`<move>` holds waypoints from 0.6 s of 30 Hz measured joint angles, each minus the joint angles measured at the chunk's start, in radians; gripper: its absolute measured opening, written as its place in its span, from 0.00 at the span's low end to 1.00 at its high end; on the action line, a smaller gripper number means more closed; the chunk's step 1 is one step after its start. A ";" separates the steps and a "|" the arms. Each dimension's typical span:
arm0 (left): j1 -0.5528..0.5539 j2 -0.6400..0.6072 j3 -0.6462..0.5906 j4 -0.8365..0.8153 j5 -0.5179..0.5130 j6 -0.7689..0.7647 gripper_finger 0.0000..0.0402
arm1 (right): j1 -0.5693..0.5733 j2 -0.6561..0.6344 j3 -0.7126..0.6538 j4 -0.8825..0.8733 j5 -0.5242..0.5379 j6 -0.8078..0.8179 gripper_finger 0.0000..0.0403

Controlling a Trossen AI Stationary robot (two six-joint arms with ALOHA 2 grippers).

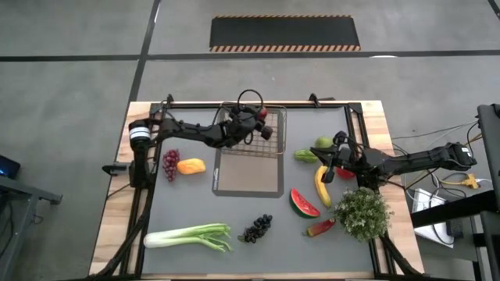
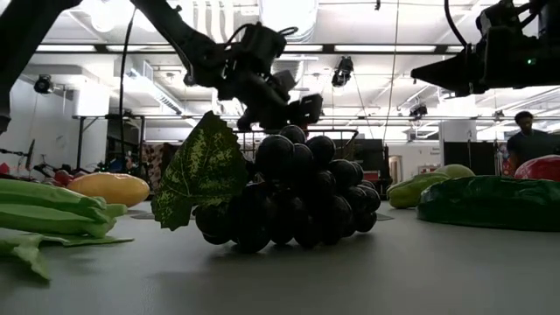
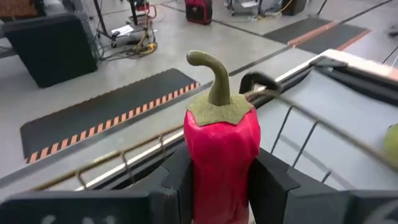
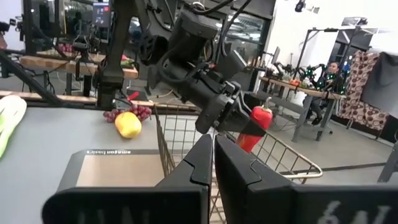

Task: Build produce basket
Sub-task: Put the left red chili pepper into the wire basket

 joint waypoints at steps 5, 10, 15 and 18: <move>0.003 0.007 -0.019 -0.001 -0.025 0.000 0.24 | 0.000 0.000 0.000 0.001 0.000 0.017 0.02; 0.007 0.007 -0.025 -0.002 -0.045 -0.007 0.24 | 0.000 0.000 0.000 0.001 0.000 0.040 0.02; 0.007 0.007 -0.026 -0.011 -0.047 -0.078 0.24 | 0.000 0.000 0.000 0.000 0.000 0.043 0.02; 0.007 0.007 -0.026 -0.044 -0.047 -0.114 0.24 | 0.000 0.000 0.000 0.000 0.000 0.043 0.02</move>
